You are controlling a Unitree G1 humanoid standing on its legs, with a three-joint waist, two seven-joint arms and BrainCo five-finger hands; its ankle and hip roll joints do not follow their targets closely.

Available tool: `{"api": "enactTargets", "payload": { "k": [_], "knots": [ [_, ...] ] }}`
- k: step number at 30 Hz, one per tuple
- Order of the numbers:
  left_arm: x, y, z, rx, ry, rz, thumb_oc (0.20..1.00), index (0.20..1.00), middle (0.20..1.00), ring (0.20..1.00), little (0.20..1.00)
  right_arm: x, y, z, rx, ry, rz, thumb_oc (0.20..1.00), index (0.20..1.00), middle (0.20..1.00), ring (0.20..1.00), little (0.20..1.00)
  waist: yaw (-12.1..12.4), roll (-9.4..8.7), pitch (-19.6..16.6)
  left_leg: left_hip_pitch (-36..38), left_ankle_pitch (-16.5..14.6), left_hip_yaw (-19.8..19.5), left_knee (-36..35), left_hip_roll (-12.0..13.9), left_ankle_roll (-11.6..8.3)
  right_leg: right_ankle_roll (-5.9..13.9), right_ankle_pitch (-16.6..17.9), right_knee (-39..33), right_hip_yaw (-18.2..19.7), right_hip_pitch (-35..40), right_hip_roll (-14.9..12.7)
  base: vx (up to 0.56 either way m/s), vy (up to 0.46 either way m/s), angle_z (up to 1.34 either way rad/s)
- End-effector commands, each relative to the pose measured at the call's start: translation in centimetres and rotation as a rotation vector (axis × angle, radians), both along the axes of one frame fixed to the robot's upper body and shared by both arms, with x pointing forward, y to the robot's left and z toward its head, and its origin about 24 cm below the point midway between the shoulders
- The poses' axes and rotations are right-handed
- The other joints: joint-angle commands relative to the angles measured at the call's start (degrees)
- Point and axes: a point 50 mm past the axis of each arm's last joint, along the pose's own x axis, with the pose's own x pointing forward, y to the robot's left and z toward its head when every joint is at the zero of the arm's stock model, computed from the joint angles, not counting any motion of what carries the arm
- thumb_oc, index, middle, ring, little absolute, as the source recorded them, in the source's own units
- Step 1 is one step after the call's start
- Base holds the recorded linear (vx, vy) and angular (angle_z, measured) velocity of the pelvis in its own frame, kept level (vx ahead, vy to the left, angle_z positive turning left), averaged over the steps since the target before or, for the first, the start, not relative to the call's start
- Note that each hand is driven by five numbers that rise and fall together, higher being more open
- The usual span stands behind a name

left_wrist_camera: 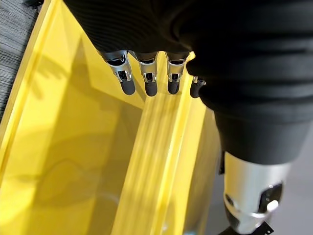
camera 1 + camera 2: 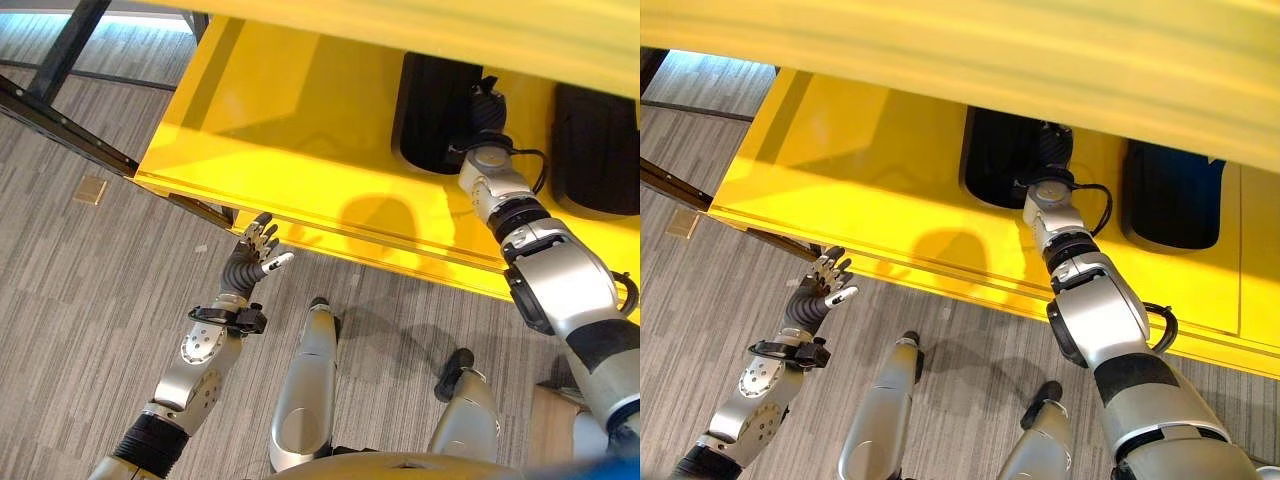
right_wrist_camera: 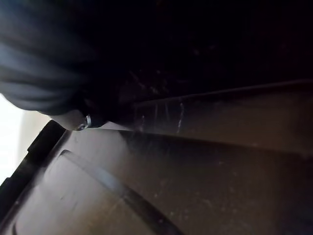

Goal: Move parts from the plastic box to the shelf.

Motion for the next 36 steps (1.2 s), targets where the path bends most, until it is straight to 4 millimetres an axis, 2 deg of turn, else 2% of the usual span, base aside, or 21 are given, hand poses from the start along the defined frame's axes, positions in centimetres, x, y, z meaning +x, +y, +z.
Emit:
{"api": "enactTargets", "payload": {
  "k": [1, 3, 4, 5, 6, 11, 18, 24, 25, 26, 27, 28, 36],
  "knots": [
    [0.3, -0.5, 2.9, -0.01, -0.157, -0.026, 1.0, 1.0, 1.0, 1.0, 1.0, 0.0, 0.0, 3.8, -0.029, -0.139, 0.01, 0.2, 0.2, 0.2, 0.2, 0.2, 1.18, 0.21, -0.2, -0.68, 2.61, -0.17, -2.65, 1.21, 1.01, -1.2, -5.65, 11.94, 3.87, -2.96, 0.01, 0.07, -0.018, -0.01],
    [0.3, -0.4, 2.9, -0.01, -0.156, -0.018, 1.0, 1.0, 1.0, 1.0, 1.0, 0.1, 0.2, 3.5, -0.046, -0.128, 0.012, 0.2, 0.2, 0.2, 0.2, 0.2, 1.11, 0.28, 0.13, -0.73, 2.58, -0.12, -2.56, 1.19, 1.06, -1.22, -5.6, 11.98, 3.89, -2.98, 0.05, -0.01, 0.002, 0.03],
    [0.3, -0.4, 2.9, -0.008, -0.16, -0.018, 1.0, 1.0, 1.0, 1.0, 1.0, 0.1, 0.2, 3.4, -0.05, -0.126, 0.012, 0.2, 0.2, 0.2, 0.2, 0.2, 1.05, 0.32, 0.41, -1.24, 4.3, -0.03, -3.05, 0.96, 1.31, -1.77, -4.12, 11.34, 3.61, -3.44, -0.1, -0.09, 0.025, 0.0],
    [0.3, -0.4, 2.9, -0.008, -0.16, -0.018, 1.0, 1.0, 1.0, 1.0, 1.0, 0.1, 0.3, 3.3, -0.051, -0.124, 0.014, 0.2, 0.2, 0.2, 0.2, 0.2, 0.99, 0.32, 0.44, -1.23, 4.29, -0.07, -3.06, 0.93, 1.33, -1.78, -4.08, 11.23, 3.68, -3.35, -0.08, 0.0, 0.005, -0.05],
    [0.3, -0.3, 2.9, -0.007, -0.159, -0.014, 1.0, 1.0, 1.0, 1.0, 1.0, 0.1, 0.3, 3.2, -0.047, -0.12, 0.015, 0.2, 0.2, 0.2, 0.2, 0.2, 0.98, 0.33, 0.41, -0.69, 2.34, -0.16, -2.23, 1.17, 1.08, -1.21, -5.59, 11.98, 3.99, -2.85, 0.08, 0.07, -0.01, 0.0],
    [0.3, -0.3, 3.0, -0.01, -0.165, -0.006, 1.0, 1.0, 1.0, 1.0, 1.0, 0.1, 0.0, 2.4, -0.004, -0.089, -0.007, 0.2, 0.2, 0.2, 0.2, 0.2, 0.87, 0.51, 0.77, -1.37, 2.48, 0.13, -2.24, 1.37, 0.99, -1.28, -5.43, 12.05, 4.12, -3.6, 0.31, 0.01, -0.001, 0.0],
    [0.2, -0.2, 2.9, -0.007, -0.162, -0.008, 1.0, 1.0, 1.0, 1.0, 1.0, 0.1, -0.9, 2.6, 0.039, -0.095, -0.04, 0.2, 0.2, 0.2, 0.2, 0.2, 0.92, 0.78, 1.07, -1.6, 2.57, 0.06, -2.01, 1.34, 0.93, -1.22, -5.61, 12.24, 4.25, -3.83, 0.39, 0.0, -0.001, -0.01],
    [0.2, -0.3, 3.0, -0.008, -0.167, -0.012, 1.0, 1.0, 1.0, 1.0, 1.0, 0.0, -1.2, 2.2, 0.013, -0.074, -0.05, 0.2, 0.2, 0.2, 0.2, 0.2, 1.13, 0.84, 1.39, -1.58, 2.53, 0.03, -2.01, 1.47, 0.94, -1.19, -5.78, 12.27, 4.31, -3.72, 0.51, 0.0, 0.0, 0.0],
    [0.2, -0.3, 2.9, -0.007, -0.163, -0.013, 1.0, 1.0, 1.0, 1.0, 1.0, 0.1, -1.2, 2.1, 0.009, -0.066, -0.055, 0.401, 0.401, 0.401, 0.401, 0.401, 1.11, 0.94, 1.5, -1.66, 2.45, 0.12, -1.84, 1.39, 0.95, -1.17, -5.75, 12.28, 4.29, -3.69, 0.45, 0.0, 0.0, 0.0],
    [0.2, -0.2, 2.9, -0.006, -0.164, -0.011, 1.0, 1.0, 1.0, 1.0, 1.0, 0.1, -1.2, 2.0, 0.001, -0.063, -0.055, 0.529, 0.529, 0.529, 0.529, 0.529, 1.11, 0.94, 1.56, -1.71, 2.45, 0.1, -1.81, 1.38, 0.98, -1.18, -5.75, 12.28, 4.33, -3.7, 0.46, 0.0, 0.0, 0.0],
    [0.2, -0.2, 2.9, -0.006, -0.164, -0.011, 1.0, 1.0, 1.0, 1.0, 1.0, 0.1, -1.2, 2.0, 0.001, -0.063, -0.055, 0.849, 0.849, 0.849, 0.849, 0.849, 1.11, 0.93, 1.56, -1.71, 2.45, 0.1, -1.8, 1.38, 0.98, -1.18, -5.75, 12.29, 4.33, -3.7, 0.46, 0.0, 0.0, 0.0],
    [0.2, -0.3, 2.9, -0.003, -0.164, -0.014, 1.0, 1.0, 1.0, 1.0, 1.0, 0.0, -1.2, 1.9, -0.002, -0.059, -0.061, 1.0, 1.0, 1.0, 1.0, 1.0, 1.13, 1.02, 1.66, -1.78, 2.44, 0.15, -1.81, 1.36, 0.99, -1.15, -5.75, 12.31, 4.36, -3.61, 0.44, 0.0, 0.0, 0.0],
    [0.3, -0.1, 3.1, 0.002, -0.173, -0.001, 1.0, 1.0, 1.0, 1.0, 1.0, 0.1, -0.4, 1.9, -0.006, -0.074, -0.039, 1.0, 1.0, 1.0, 1.0, 1.0, 1.08, 0.82, 1.83, -1.72, 2.52, 0.2, -1.76, 1.46, 0.95, -1.23, -5.72, 12.39, 4.38, -3.65, 0.49, 0.0, 0.0, 0.0]
  ]
}}
